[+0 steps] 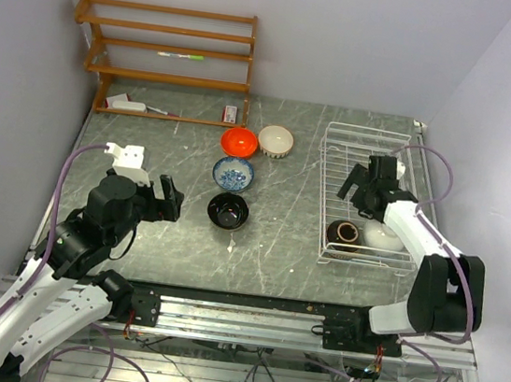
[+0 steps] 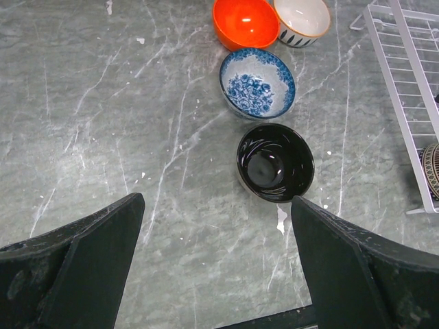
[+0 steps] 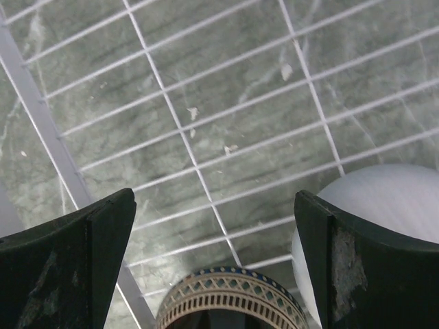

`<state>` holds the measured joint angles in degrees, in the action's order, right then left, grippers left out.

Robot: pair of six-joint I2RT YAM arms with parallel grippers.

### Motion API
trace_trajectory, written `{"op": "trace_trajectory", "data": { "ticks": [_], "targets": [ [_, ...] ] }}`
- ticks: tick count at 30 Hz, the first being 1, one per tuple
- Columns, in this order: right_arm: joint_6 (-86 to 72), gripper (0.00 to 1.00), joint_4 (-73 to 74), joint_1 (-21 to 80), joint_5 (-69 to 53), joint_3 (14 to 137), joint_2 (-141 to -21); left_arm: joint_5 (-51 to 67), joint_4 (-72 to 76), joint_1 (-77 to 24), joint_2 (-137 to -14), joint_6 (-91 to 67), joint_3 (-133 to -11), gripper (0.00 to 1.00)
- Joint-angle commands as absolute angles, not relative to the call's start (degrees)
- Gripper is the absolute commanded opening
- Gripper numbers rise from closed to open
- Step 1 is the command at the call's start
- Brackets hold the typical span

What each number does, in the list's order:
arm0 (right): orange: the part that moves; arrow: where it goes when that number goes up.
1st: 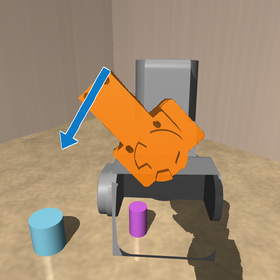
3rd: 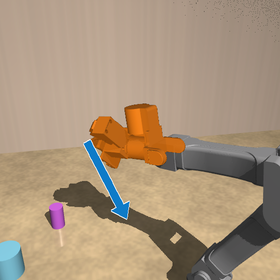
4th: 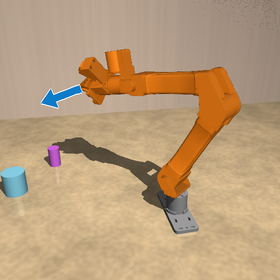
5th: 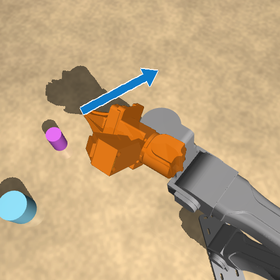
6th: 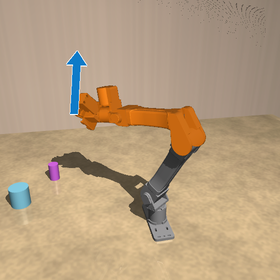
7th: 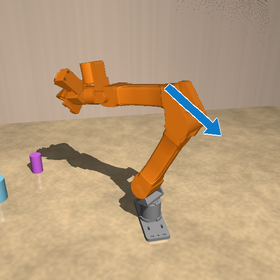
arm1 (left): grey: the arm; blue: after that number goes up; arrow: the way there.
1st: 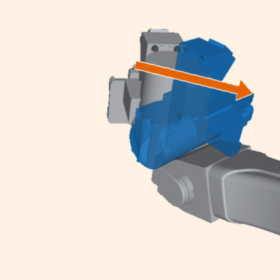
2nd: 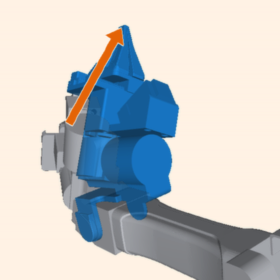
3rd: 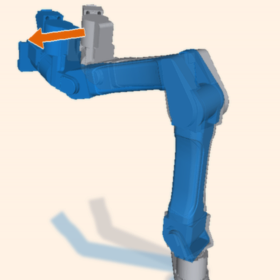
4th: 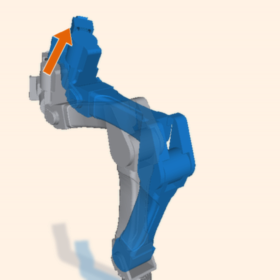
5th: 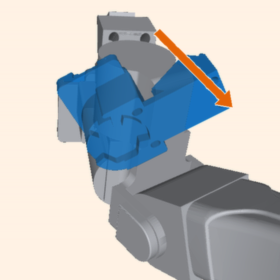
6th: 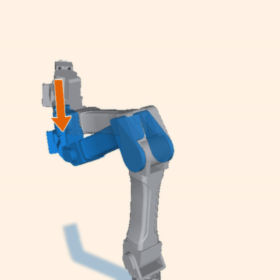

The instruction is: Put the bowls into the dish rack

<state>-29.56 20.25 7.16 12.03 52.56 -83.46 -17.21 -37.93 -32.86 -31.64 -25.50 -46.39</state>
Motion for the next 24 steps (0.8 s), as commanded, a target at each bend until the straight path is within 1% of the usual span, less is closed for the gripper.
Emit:
{"op": "trace_trajectory", "data": {
  "ticks": [1, 8, 15, 24],
  "targets": [
    [-31.19, 1.00, 22.41, 6.94, 16.90, 49.86, -78.25, -15.43, -36.06, -33.29, -31.40, -24.70, -46.11, 0.99],
    [-30.58, 1.00, 25.34, 6.92, 20.45, 47.54, -71.95, -15.29, -35.82, -33.31, -30.94, -24.67, -45.98, 0.99],
    [-29.99, 1.00, 26.29, 6.93, 19.86, 45.96, -70.23, -15.36, -35.95, -33.26, -30.77, -24.77, -45.96, 0.99],
    [-30.06, 1.00, 27.46, 6.86, 22.36, 43.81, -65.89, -15.56, -36.00, -33.40, -30.94, -24.87, -45.92, 0.99]
  ]
}}
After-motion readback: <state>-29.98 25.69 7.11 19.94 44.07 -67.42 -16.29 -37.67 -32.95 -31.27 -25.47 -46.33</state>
